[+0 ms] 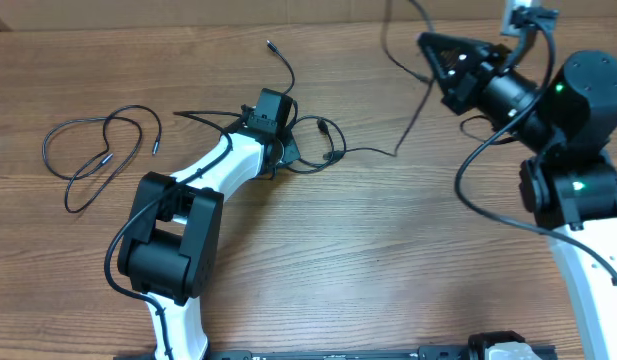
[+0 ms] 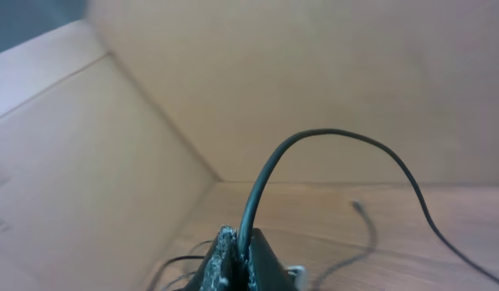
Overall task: Untangle cables
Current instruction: 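Pull the right gripper far right, dragging a black cable out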
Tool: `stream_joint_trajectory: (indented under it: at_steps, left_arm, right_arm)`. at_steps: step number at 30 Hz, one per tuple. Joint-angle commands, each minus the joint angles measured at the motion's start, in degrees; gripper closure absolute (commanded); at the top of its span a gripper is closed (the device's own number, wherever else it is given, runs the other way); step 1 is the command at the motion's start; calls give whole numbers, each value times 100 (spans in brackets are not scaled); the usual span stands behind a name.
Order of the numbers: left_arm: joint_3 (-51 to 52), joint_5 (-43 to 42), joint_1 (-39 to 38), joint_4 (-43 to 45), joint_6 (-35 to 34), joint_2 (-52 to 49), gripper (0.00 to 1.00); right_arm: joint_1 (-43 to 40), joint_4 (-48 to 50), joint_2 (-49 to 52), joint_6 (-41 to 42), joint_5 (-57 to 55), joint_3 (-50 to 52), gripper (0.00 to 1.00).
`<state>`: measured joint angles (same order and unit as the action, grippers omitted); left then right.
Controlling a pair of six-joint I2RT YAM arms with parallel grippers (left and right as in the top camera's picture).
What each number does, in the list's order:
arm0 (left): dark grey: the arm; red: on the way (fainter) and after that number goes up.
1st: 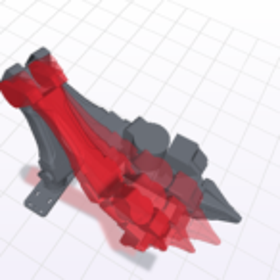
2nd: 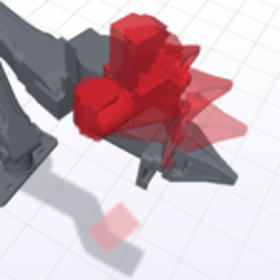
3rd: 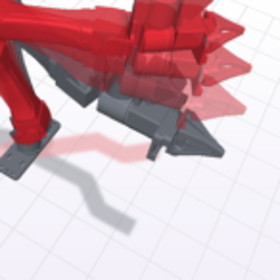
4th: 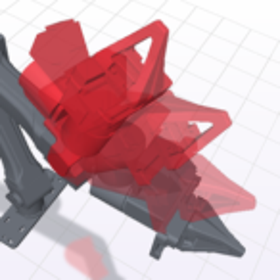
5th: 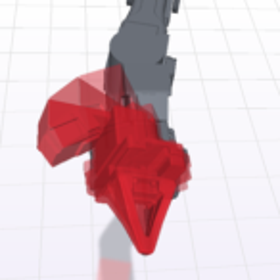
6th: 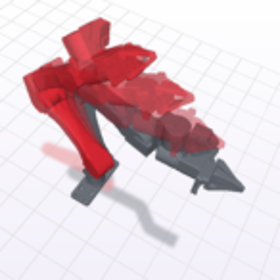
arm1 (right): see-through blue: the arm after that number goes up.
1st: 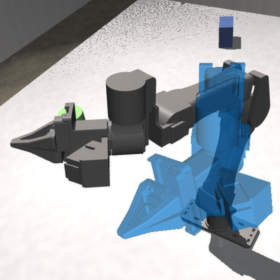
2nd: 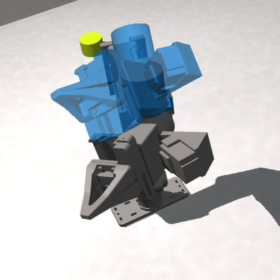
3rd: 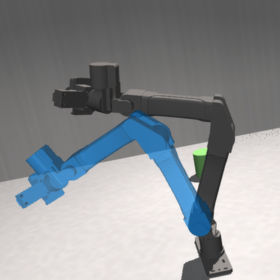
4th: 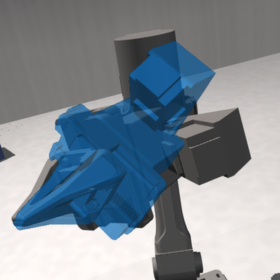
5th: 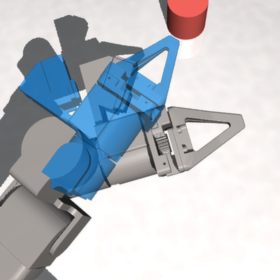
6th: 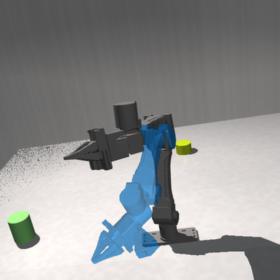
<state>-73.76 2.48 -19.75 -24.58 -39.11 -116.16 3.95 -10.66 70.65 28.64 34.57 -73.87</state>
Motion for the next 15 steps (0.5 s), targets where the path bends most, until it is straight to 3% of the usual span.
stream_joint_trajectory:
  at_steps: [1,4,8,15]
  left_arm:
    - [103,236,70,-92,-118,-348,83]
    - [103,236,70,-107,-118,-348,82]
    - [103,236,70,-105,-120,-348,80]
    - [103,236,70,-98,-120,-348,77]
  right_arm:
    - [-463,-142,31,4,-299,-87,96]
    - [-1062,-282,31,57,-529,-87,96]
    - [-2044,-302,31,734,-457,-90,96]
    - [-3644,-120,44,2227,901,-87,96]
